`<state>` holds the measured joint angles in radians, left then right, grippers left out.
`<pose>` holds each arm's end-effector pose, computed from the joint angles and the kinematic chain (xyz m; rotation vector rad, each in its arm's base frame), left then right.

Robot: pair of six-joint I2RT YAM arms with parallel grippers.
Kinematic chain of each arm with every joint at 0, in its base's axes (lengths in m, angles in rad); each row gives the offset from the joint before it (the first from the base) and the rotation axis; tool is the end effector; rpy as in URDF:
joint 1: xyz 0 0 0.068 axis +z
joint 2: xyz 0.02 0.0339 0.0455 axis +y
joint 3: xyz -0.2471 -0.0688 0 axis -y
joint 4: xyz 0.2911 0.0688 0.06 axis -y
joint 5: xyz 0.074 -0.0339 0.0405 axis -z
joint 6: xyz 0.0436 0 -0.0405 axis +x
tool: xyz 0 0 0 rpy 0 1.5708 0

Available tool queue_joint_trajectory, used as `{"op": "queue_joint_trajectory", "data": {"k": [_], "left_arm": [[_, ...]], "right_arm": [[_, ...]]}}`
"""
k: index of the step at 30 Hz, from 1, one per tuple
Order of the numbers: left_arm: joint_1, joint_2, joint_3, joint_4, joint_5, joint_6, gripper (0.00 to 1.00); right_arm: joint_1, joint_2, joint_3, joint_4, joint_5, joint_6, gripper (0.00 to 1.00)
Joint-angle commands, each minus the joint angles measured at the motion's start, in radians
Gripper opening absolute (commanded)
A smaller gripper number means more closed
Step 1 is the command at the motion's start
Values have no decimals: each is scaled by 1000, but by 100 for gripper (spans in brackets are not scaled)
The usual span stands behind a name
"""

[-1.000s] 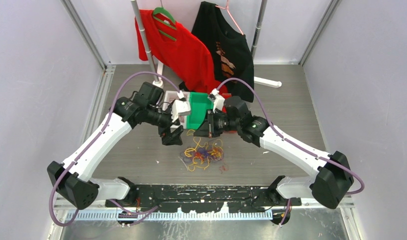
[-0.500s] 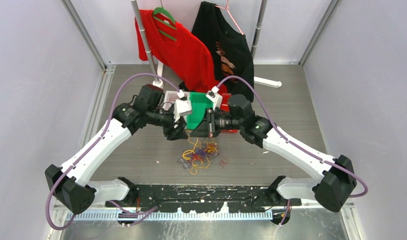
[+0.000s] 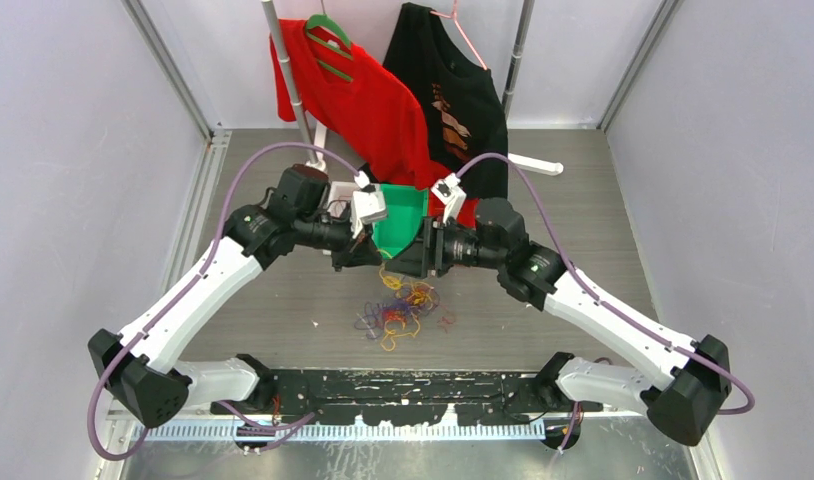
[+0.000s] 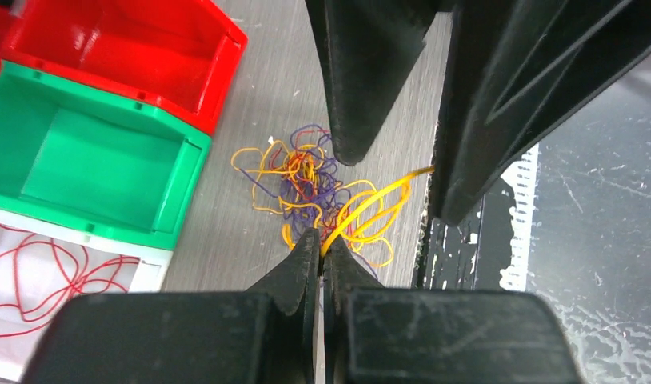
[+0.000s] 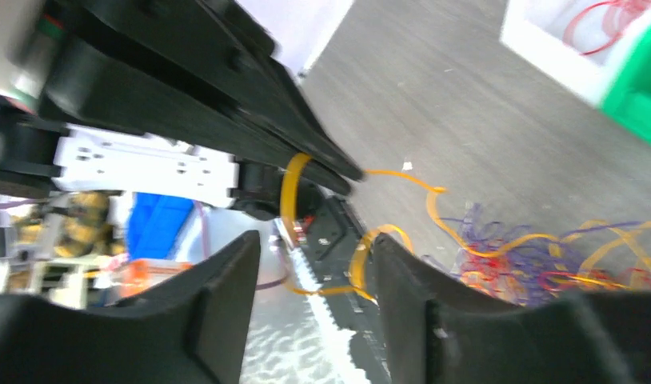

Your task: Untangle the cables

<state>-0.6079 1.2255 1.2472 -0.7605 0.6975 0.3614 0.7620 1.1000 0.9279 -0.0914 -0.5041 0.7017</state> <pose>0.2348 -0.1975 0.3400 1.3615 1.8137 -0.9296 0.2121 0.2315 0.3138 -0.4626 2.0218 1.4314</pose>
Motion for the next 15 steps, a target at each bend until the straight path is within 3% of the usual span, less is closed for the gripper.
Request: {"op": "queue_joint_trajectory", "data": {"k": [1, 7, 11, 15], "left_arm": [[-1, -35, 119, 6, 57, -85, 0], [-8, -52, 175, -31, 66, -83, 0], [-17, -40, 224, -35, 81, -114, 0], [-25, -20, 269, -53, 94, -123, 0]], "right_arm": [[5, -91, -35, -40, 215, -85, 67], [5, -253, -208, 55, 547, -161, 77], [13, -259, -305, 221, 446, -212, 80], [109, -201, -285, 255, 429, -332, 83]]}}
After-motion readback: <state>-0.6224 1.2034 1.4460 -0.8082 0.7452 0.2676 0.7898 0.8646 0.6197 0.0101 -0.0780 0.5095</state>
